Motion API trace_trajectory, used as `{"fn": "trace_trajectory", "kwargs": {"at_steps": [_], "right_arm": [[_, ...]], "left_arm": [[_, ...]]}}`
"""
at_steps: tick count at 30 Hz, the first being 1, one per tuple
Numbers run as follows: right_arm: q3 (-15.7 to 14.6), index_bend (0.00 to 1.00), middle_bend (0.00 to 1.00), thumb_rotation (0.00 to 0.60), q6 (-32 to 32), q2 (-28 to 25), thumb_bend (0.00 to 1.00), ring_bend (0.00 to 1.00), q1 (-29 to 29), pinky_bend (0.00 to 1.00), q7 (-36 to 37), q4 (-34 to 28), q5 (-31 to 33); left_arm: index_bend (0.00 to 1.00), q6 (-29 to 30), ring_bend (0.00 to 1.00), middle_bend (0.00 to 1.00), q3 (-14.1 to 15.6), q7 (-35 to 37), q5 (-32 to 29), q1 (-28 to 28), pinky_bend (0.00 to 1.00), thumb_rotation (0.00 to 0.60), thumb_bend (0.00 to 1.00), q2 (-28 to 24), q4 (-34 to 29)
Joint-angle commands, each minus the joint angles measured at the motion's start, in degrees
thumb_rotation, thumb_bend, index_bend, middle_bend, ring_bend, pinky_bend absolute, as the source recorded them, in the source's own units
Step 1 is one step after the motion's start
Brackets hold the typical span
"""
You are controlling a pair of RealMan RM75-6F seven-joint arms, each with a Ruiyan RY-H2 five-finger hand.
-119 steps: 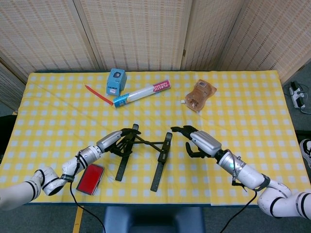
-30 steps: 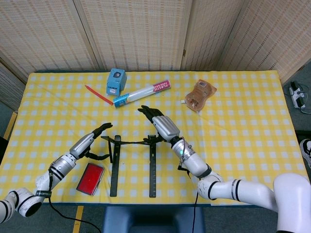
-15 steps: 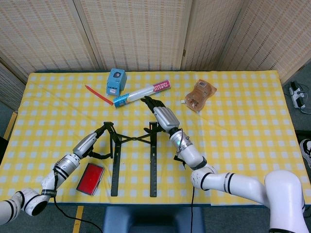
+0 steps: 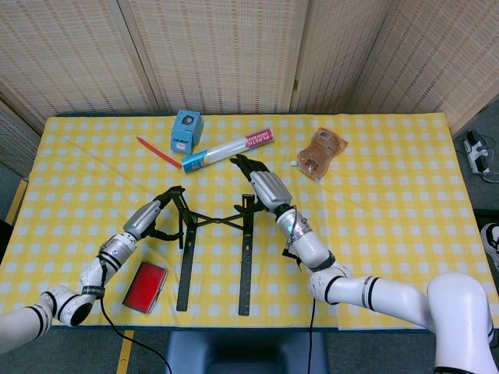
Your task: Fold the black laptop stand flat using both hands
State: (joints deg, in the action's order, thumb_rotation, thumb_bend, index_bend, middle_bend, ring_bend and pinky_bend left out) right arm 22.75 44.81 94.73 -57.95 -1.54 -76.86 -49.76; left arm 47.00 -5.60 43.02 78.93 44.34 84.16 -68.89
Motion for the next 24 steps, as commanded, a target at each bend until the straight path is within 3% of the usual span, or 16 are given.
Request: {"fn": "trace_trajectory", "kwargs": {"at_steps": [1, 14, 24], "right_arm": [[-0.26, 0.0, 0.03, 0.6, -0.1, -0.12, 0.29, 0.04, 0.18, 0.0, 0.31, -0.04, -0.33], [-1.33, 0.0, 0.03, 0.6, 0.14, -1.69, 0.29, 0.04, 1.54, 0.0, 1.62, -2.1, -2.24], [-2.04, 0.0, 0.03, 0.6, 0.3, -3.24, 0.29, 0.04, 2.44, 0.0, 2.22, -4.12, -3.71]], "left_arm": [[0.0, -0.71, 0.01, 0.04, -0.2, 0.33, -0.07, 0.07, 0.0, 0.6, 0.27, 0.37, 0.86], [0.02, -3.91, 0.02, 0.05, -2.33, -2.1, -2.29, 1.75, 0.0, 0.6, 0.27, 4.2, 6.09], [0.13, -6.45, 0.05, 0.1, -4.74, -5.52, -5.84, 2.97, 0.0, 0.6, 0.27, 7.25, 9.67]]}}
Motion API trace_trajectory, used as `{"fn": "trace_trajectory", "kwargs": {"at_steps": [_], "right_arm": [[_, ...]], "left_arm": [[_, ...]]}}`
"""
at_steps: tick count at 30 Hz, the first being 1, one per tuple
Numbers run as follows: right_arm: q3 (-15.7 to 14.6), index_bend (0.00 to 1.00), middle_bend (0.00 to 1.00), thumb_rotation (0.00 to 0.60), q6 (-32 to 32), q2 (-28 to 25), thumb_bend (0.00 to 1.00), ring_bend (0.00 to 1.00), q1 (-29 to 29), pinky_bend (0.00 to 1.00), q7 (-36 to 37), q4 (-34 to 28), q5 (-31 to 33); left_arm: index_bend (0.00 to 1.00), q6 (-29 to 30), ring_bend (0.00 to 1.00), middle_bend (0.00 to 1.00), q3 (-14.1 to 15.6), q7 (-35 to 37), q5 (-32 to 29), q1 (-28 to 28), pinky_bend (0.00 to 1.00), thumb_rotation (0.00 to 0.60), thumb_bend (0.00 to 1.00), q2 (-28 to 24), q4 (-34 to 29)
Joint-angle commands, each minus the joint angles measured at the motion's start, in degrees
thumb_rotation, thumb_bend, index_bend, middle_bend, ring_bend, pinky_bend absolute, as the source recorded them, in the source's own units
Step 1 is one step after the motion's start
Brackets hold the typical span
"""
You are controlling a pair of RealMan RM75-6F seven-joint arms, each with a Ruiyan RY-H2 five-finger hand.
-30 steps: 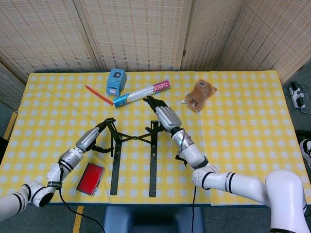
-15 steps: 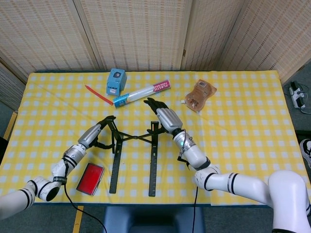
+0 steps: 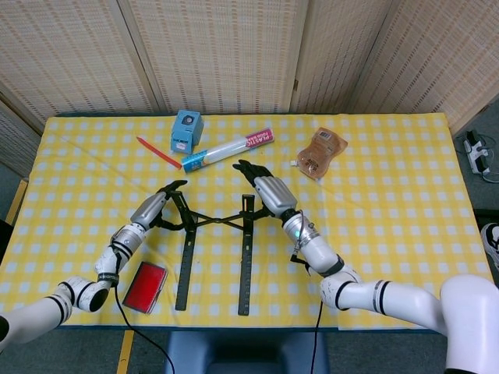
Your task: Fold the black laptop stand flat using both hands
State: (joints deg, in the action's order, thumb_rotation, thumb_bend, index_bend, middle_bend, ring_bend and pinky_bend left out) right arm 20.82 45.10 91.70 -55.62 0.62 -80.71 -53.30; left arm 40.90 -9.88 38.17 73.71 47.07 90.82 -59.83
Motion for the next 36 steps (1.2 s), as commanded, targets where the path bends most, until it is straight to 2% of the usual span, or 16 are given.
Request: {"fn": "trace_trajectory", "kwargs": {"at_steps": [1, 6, 11, 15, 17, 20, 22, 25, 29, 36], "right_arm": [[-0.17, 0.0, 0.03, 0.6, 0.04, -0.33, 0.29, 0.04, 0.17, 0.0, 0.05, -0.42, -0.24], [-0.51, 0.0, 0.03, 0.6, 0.08, -0.95, 0.29, 0.04, 0.53, 0.0, 0.27, -1.32, -0.74], [-0.96, 0.0, 0.03, 0.6, 0.25, -1.78, 0.29, 0.04, 1.12, 0.0, 0.55, -2.27, -1.34], [-1.75, 0.0, 0.03, 0.6, 0.06, -2.84, 0.29, 0.04, 1.92, 0.0, 1.0, -3.51, -2.08], [-2.51, 0.0, 0.03, 0.6, -0.39, -3.75, 0.29, 0.04, 2.36, 0.0, 0.96, -4.18, -2.65], [-4.21, 0.0, 0.03, 0.6, -1.29, -5.97, 0.29, 0.04, 3.31, 0.0, 0.42, -5.53, -3.35], [-5.21, 0.0, 0.03, 0.6, -1.2, -6.97, 0.29, 0.04, 3.97, 0.0, -0.24, -5.91, -3.42], [-6.02, 0.0, 0.03, 0.6, -1.04, -7.28, 0.28, 0.04, 4.61, 0.0, -0.55, -5.84, -3.03], [-6.45, 0.0, 0.03, 0.6, -0.63, -5.27, 0.28, 0.04, 4.78, 0.0, -0.52, -3.6, -2.57], [-5.91, 0.0, 0.03, 0.6, -1.24, 0.59, 0.28, 0.04, 3.28, 0.0, -0.32, 2.32, -1.95]], "left_arm": [[0.15, -0.46, 0.05, 0.11, -0.69, -1.05, -0.94, 0.3, 0.0, 0.6, 0.27, 0.89, 0.93], [0.35, -1.09, 0.09, 0.16, -1.73, -2.78, -2.52, 0.56, 0.0, 0.6, 0.26, 2.36, 2.47], [0.5, -1.05, 0.13, 0.23, -2.44, -4.39, -3.49, 0.4, 0.0, 0.6, 0.25, 3.04, 2.96], [0.57, -1.01, 0.15, 0.26, -2.85, -4.62, -3.81, 0.07, 0.0, 0.6, 0.25, 2.84, 2.39], [0.58, -0.98, 0.15, 0.27, -2.99, -4.35, -3.81, -0.21, 0.0, 0.6, 0.25, 2.54, 1.73], [0.51, -1.38, 0.15, 0.27, -2.5, -4.19, -3.17, -0.75, 0.0, 0.6, 0.25, 1.3, -0.04], [0.32, -1.79, 0.13, 0.25, -2.24, -4.0, -2.89, -1.09, 0.0, 0.6, 0.25, 0.29, -1.32], [0.15, -1.44, 0.09, 0.19, -2.15, -3.74, -2.7, -1.78, 0.0, 0.6, 0.25, -0.7, -2.75], [0.04, -0.23, 0.04, 0.13, -2.18, -3.32, -2.48, -3.07, 0.0, 0.6, 0.25, -2.32, -5.2], [0.0, 1.59, 0.01, 0.11, -2.03, -3.23, -1.87, -4.91, 0.0, 0.6, 0.25, -5.19, -8.9]]}}
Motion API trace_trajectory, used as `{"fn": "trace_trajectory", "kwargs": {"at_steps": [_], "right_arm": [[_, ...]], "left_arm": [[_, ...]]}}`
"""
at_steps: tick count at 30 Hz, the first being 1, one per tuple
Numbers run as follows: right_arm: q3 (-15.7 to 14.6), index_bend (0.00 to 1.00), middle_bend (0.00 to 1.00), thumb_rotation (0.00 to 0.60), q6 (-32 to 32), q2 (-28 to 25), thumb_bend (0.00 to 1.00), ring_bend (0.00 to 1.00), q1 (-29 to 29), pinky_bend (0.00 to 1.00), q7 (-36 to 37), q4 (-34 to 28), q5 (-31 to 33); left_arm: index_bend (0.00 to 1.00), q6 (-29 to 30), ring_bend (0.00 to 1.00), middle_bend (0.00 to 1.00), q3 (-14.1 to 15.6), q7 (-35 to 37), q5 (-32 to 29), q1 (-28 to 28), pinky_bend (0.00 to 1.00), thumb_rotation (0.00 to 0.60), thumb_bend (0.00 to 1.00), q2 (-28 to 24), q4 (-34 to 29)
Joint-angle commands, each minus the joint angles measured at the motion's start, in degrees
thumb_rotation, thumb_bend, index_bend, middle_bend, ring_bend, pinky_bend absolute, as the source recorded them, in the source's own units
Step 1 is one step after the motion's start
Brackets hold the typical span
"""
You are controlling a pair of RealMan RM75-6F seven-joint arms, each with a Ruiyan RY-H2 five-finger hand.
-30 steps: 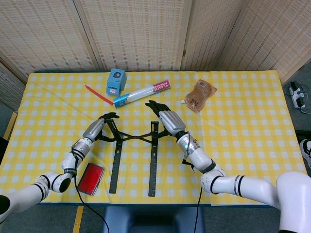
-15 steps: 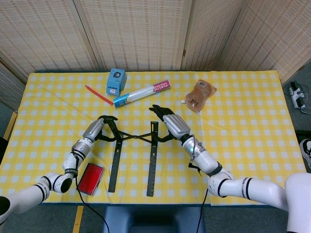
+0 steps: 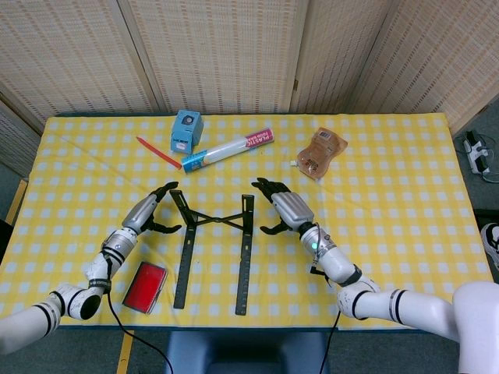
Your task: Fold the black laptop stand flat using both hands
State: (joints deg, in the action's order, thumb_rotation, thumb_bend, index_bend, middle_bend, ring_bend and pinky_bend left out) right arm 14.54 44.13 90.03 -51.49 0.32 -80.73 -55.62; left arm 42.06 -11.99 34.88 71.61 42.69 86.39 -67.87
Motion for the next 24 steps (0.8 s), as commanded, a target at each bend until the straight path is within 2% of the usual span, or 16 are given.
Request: {"fn": "trace_trajectory", "kwargs": {"at_steps": [1, 9, 24], "right_arm": [[0.62, 0.0, 0.04, 0.6, -0.28, 3.28, 0.28, 0.04, -1.19, 0.0, -0.16, 3.47, 0.62], [1.76, 0.0, 0.04, 0.6, -1.01, 7.6, 0.28, 0.04, -3.4, 0.0, -2.36, 8.65, 2.56], [2.74, 0.0, 0.04, 0.6, -1.32, 9.81, 0.28, 0.04, -4.54, 0.0, -4.82, 12.11, 3.98]], "left_arm": [[0.0, 0.5, 0.01, 0.11, 0.17, 0.09, 0.35, -0.71, 0.0, 0.6, 0.25, -1.17, -1.34], [0.0, 1.07, 0.0, 0.1, 0.43, 0.5, 0.9, -1.6, 0.0, 0.6, 0.25, -2.25, -2.47], [0.0, 0.72, 0.0, 0.1, 0.46, 1.79, 1.52, -1.76, 0.0, 0.6, 0.25, -2.06, -1.38]]}}
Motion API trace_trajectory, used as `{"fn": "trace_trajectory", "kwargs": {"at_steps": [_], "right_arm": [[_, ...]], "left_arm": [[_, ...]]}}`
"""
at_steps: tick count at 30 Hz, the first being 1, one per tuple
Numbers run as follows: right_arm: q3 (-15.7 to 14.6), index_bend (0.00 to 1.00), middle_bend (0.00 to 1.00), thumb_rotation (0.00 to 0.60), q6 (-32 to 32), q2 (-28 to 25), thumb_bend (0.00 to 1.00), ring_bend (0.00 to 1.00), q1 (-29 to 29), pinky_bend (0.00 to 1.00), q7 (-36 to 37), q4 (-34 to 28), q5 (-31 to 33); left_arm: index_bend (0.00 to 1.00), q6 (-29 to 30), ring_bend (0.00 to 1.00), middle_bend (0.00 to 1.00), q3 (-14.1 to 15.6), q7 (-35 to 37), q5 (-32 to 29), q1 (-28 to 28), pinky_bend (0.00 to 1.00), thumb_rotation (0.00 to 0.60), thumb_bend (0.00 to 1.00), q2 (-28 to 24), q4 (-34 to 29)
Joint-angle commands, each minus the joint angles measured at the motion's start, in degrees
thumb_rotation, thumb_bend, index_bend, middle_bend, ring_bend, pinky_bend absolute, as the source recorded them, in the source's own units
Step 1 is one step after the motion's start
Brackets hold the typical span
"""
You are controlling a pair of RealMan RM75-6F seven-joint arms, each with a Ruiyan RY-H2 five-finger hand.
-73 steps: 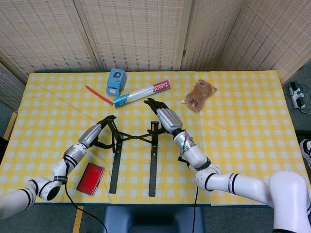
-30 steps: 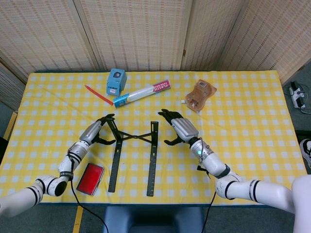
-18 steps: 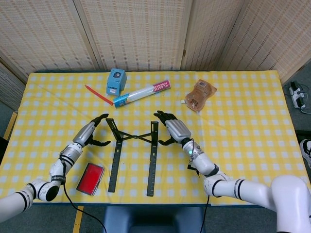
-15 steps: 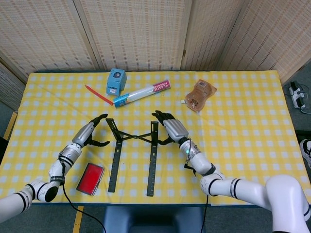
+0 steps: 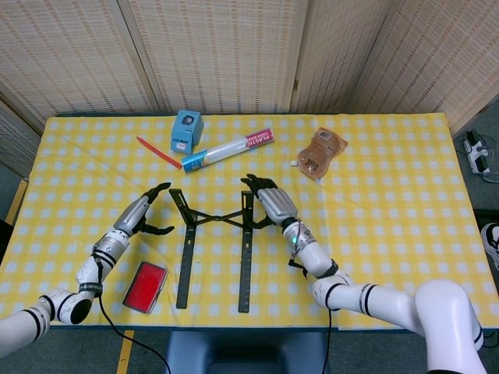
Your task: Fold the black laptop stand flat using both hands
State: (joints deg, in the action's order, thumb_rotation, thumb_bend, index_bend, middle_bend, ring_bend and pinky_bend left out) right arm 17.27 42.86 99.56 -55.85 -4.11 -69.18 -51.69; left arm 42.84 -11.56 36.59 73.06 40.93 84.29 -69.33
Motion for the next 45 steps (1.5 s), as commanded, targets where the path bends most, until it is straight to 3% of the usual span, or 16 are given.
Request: {"fn": "trace_trajectory", "kwargs": {"at_steps": [1, 11, 15, 28, 35, 45], "right_arm": [[0.02, 0.0, 0.04, 0.6, -0.07, 0.45, 0.28, 0.04, -0.26, 0.0, -0.61, 0.89, 0.09], [0.56, 0.0, 0.04, 0.6, -0.67, 1.93, 0.28, 0.04, -1.04, 0.0, -1.79, 4.01, 0.71], [0.63, 0.0, 0.04, 0.6, -0.96, 0.98, 0.28, 0.04, -0.46, 0.0, -0.85, 2.04, -0.05], [-2.34, 0.0, 0.05, 0.6, -1.0, -14.39, 0.28, 0.06, 7.24, 0.0, 9.13, -18.66, -12.23], [-6.22, 0.0, 0.05, 0.6, -2.51, -20.82, 0.28, 0.07, 9.54, 0.0, 14.33, -24.65, -21.5], [-11.4, 0.0, 0.05, 0.6, -0.05, -30.07, 0.28, 0.07, 12.93, 0.0, 19.27, -30.89, -31.33]], "left_arm": [[0.0, -0.07, 0.0, 0.1, 0.06, 0.15, 0.12, -0.01, 0.0, 0.6, 0.25, 0.09, 0.2], [0.0, -0.16, 0.0, 0.1, 0.17, 1.16, 0.53, -0.17, 0.0, 0.6, 0.25, 0.38, 1.36], [0.0, -0.02, 0.0, 0.1, 0.18, 1.56, 0.73, -0.34, 0.0, 0.6, 0.25, 0.13, 1.39], [0.0, 3.88, 0.0, 0.1, 1.24, 1.81, 2.43, -3.45, 0.0, 0.6, 0.25, -5.07, -2.17], [0.0, 4.46, 0.0, 0.1, 1.73, 1.26, 2.48, -4.56, 0.0, 0.6, 0.25, -7.9, -3.92], [0.0, 5.77, 0.0, 0.1, 2.19, -2.35, 3.37, -5.14, 0.0, 0.6, 0.25, -11.79, -5.62]]}}
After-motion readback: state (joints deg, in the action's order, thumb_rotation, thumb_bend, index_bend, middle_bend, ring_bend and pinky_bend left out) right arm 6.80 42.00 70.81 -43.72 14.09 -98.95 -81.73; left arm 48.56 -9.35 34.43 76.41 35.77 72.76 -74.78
